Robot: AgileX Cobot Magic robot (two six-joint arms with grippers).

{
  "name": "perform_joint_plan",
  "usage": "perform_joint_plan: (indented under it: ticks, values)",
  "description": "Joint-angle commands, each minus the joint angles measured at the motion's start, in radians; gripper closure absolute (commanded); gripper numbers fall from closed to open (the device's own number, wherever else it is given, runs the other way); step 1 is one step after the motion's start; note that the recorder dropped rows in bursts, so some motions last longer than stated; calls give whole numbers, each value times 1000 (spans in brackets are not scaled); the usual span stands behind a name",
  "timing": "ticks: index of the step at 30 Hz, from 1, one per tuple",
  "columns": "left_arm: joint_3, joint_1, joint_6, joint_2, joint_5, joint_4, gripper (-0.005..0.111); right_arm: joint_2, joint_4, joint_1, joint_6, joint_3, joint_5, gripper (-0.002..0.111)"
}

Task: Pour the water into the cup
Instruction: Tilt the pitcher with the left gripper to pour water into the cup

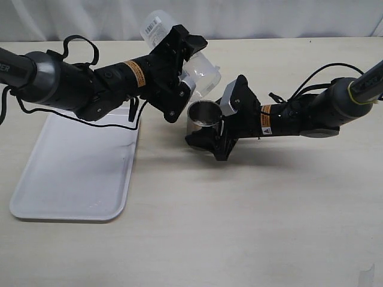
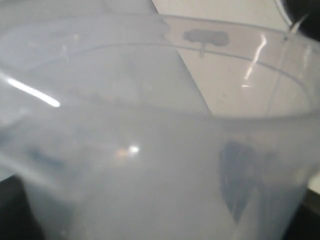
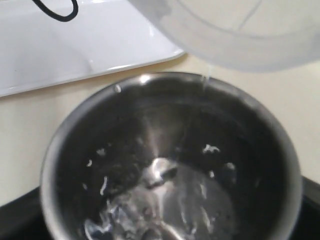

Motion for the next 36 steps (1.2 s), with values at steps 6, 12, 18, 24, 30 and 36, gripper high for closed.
perform_joint_plan:
  ticks: [6, 12, 18, 24, 30, 36]
  values:
    - [-8, -8, 32, -5, -23, -9, 107, 6, -13, 0, -6, -2, 0, 104]
    - [-8, -8, 32, -5, -26, -9, 107, 6, -13, 0, -6, -2, 0, 104]
    - [-8, -8, 20, -5, -23, -9, 107, 6, -13, 0, -6, -2, 2, 104]
    - [-8, -8, 20, -5, -23, -9, 107, 6, -13, 0, -6, -2, 4, 104]
    - [-8, -8, -128, -5, -23, -11, 107, 6, -13, 0, -6, -2, 4, 104]
    - [-8, -8, -400, -5, -28, -119, 107, 6, -13, 0, -6, -2, 4, 104]
